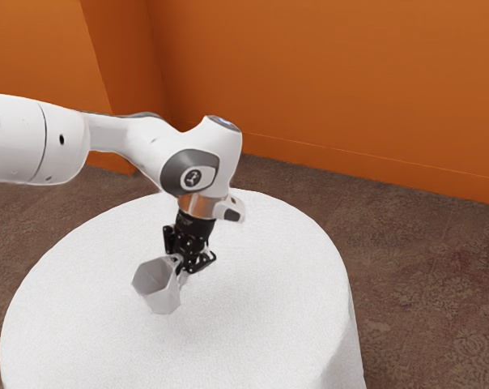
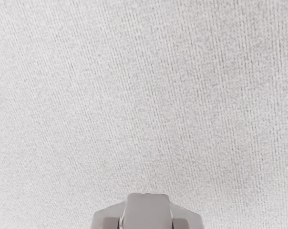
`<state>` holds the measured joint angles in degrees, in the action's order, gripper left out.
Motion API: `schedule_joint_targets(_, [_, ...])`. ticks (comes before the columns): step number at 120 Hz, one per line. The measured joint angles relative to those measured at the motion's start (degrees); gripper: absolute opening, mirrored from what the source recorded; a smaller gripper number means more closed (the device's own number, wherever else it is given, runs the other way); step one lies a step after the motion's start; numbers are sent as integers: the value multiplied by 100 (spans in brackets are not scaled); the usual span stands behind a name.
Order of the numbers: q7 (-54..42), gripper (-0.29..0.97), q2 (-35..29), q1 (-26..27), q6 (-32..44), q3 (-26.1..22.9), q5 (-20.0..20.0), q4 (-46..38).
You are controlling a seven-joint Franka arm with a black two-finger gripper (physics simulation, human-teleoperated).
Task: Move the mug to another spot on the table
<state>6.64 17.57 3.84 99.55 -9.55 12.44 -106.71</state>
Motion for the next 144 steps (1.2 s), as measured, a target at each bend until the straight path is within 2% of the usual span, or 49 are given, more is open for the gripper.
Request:
schedule_joint_targets(53, [-119,0,1055,-218,-667,-48,616,1179])
schedule_joint_targets(81, [-212,1,1254,-218,-1047,-437,846,1261])
schedule_joint_targets(108, [-470,1,1728,-325,-1478,-645,1159,2251])
schedule_joint_targets(129, [-812,2,2006,-340,-1763,-800,1261,2333])
schedule_joint_targets(144, [-1027,2,2167,-405,-1966,-1091,1353,2343])
